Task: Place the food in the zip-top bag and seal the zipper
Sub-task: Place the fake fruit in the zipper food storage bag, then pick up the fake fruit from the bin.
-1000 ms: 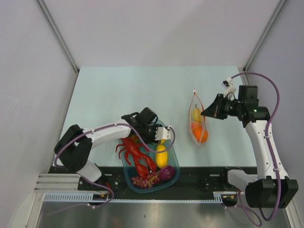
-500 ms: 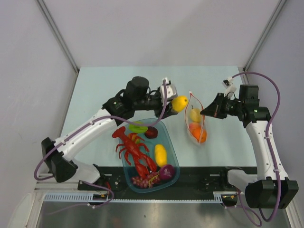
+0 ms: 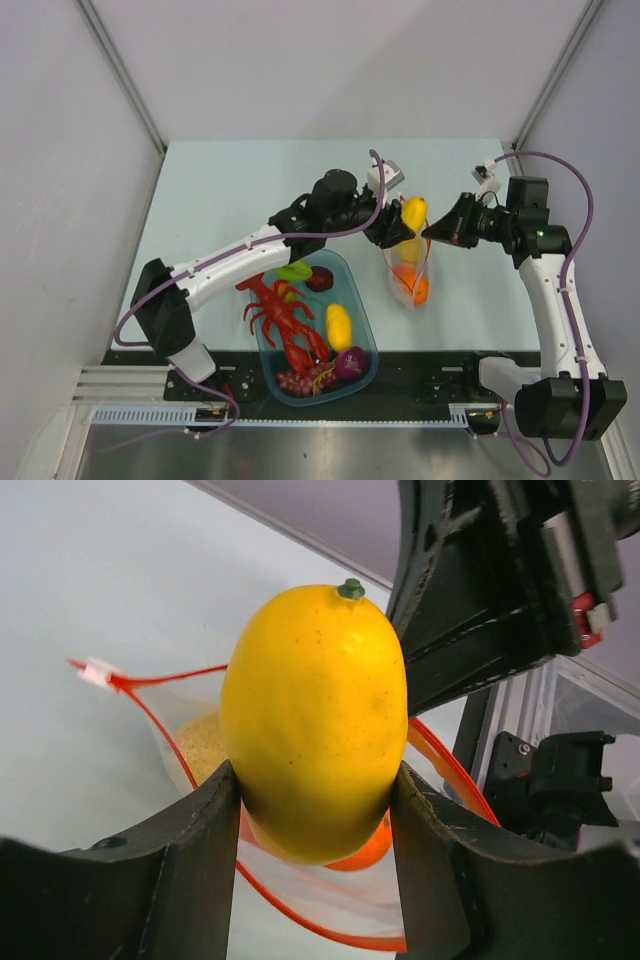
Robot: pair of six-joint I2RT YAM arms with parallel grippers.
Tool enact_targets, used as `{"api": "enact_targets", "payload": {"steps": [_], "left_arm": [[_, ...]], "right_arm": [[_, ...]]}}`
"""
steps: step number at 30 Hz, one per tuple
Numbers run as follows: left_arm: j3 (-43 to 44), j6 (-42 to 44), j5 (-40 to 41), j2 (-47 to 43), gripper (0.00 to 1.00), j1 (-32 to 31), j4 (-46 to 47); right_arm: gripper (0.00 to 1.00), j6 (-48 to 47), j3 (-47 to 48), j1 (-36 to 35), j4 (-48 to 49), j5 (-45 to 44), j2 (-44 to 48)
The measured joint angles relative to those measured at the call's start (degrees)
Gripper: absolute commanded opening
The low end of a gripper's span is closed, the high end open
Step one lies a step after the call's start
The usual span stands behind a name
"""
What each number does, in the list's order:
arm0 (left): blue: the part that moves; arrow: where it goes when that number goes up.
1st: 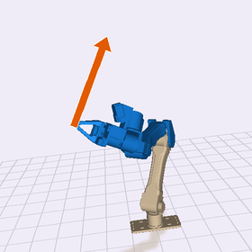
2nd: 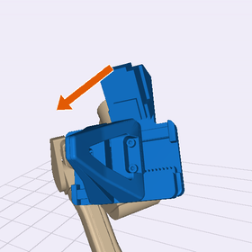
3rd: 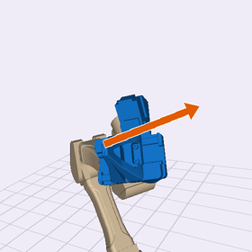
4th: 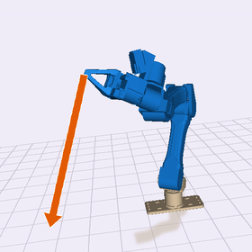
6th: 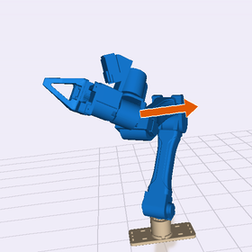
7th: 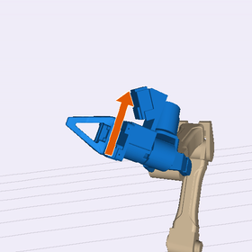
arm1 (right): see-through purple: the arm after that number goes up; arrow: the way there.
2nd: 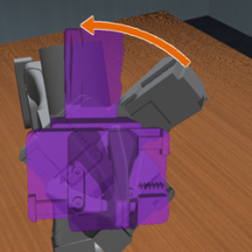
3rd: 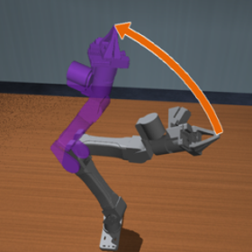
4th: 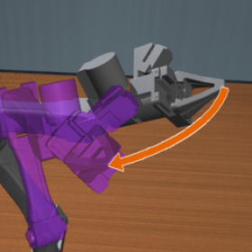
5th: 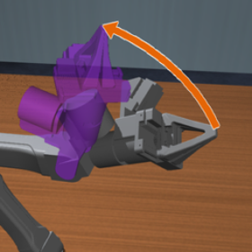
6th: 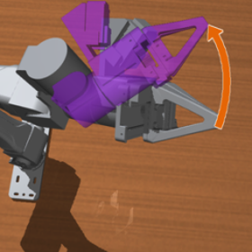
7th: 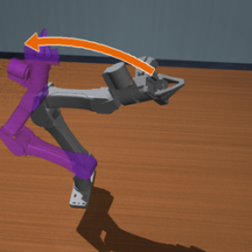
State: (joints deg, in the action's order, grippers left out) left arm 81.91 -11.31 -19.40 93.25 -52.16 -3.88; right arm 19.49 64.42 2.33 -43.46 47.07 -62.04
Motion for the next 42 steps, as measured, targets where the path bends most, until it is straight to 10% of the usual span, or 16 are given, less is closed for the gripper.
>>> {"api": "enact_targets", "payload": {"steps": [5,15,24,31,42], "left_arm": [[-0.1,-1.3,1.9,1.1,0.99,0.0,0.2],[-3.7,7.7,-7.0,-7.0,1.00,6.4,-8.1],[-17.3,56.9,-21.9,-22.3,0.98,5.8,-35.3],[-19.2,79.5,-19.1,-11.3,0.90,-2.7,-44.5],[-19.0,92.3,-11.7,2.7,0.74,-8.5,-44.6]], "right_arm": [[0.00,1.6,0.0,1.2,1.3,1.0,0.0],[0.00,2.1,-0.6,2.4,2.2,1.4,-0.4],[0.00,1.6,-1.9,2.4,2.6,1.8,-0.4],[0.00,0.8,-2.2,2.4,2.6,1.9,-0.4],[0.00,-1.1,-3.1,2.4,1.5,1.6,-0.3]]}}
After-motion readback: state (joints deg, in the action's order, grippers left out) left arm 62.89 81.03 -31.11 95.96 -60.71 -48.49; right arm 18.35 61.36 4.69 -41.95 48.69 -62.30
